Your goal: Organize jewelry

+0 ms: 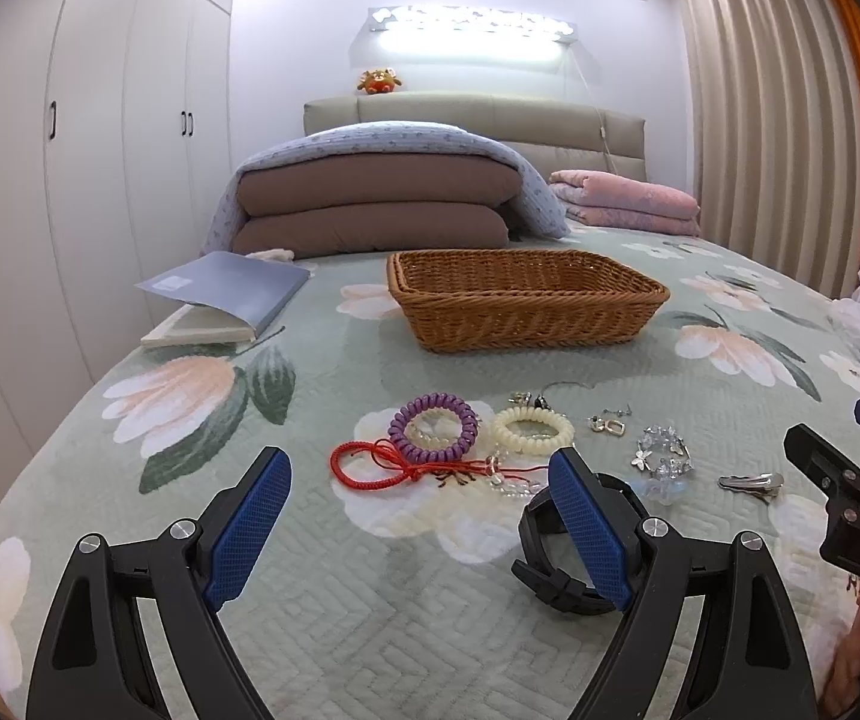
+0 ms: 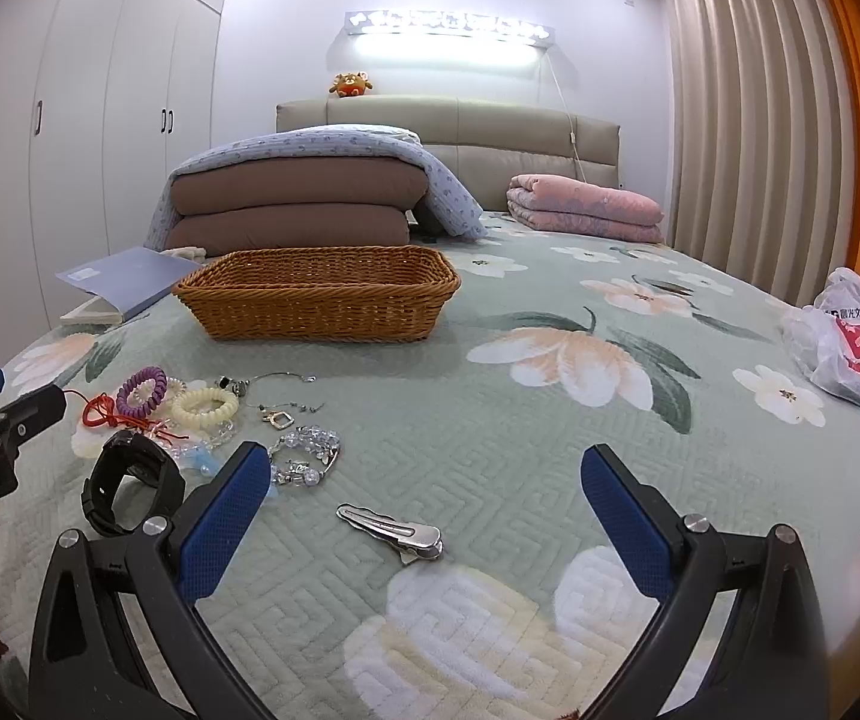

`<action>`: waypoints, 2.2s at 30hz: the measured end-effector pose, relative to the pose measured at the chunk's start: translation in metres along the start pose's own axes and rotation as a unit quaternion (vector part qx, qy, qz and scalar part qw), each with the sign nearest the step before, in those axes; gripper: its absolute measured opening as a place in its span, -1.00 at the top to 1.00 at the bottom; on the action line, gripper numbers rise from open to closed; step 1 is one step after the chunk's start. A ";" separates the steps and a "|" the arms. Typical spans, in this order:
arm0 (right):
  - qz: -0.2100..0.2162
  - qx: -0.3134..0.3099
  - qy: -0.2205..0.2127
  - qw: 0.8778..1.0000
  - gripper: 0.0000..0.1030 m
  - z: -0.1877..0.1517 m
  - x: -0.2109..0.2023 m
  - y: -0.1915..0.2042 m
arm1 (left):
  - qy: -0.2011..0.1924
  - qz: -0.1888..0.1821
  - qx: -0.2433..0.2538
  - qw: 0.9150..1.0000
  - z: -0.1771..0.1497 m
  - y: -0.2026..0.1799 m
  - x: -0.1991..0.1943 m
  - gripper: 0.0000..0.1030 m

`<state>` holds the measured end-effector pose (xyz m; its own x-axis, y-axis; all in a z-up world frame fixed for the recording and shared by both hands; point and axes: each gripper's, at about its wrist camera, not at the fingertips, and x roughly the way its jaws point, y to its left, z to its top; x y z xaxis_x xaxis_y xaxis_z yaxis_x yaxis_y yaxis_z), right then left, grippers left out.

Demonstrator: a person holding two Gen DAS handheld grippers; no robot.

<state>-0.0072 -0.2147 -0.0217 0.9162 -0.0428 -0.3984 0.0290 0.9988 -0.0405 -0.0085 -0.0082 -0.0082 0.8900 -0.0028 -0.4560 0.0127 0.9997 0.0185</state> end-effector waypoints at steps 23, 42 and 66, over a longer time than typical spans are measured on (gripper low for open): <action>0.002 0.007 0.003 1.000 -1.00 -0.003 0.003 -0.003 | -0.001 -0.001 -0.002 1.000 -0.002 0.000 -0.002 -0.71; 0.004 0.010 0.004 1.000 -1.00 -0.005 0.003 -0.001 | 0.000 -0.002 -0.002 1.000 -0.002 -0.001 -0.001 -0.72; 0.006 0.016 -0.001 1.000 -1.00 -0.002 0.000 -0.006 | -0.006 -0.003 0.001 1.000 -0.002 -0.002 -0.003 -0.72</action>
<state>-0.0082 -0.2210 -0.0236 0.9175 -0.0309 -0.3965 0.0312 0.9995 -0.0059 -0.0123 -0.0105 -0.0089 0.8951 -0.0093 -0.4459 0.0191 0.9997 0.0175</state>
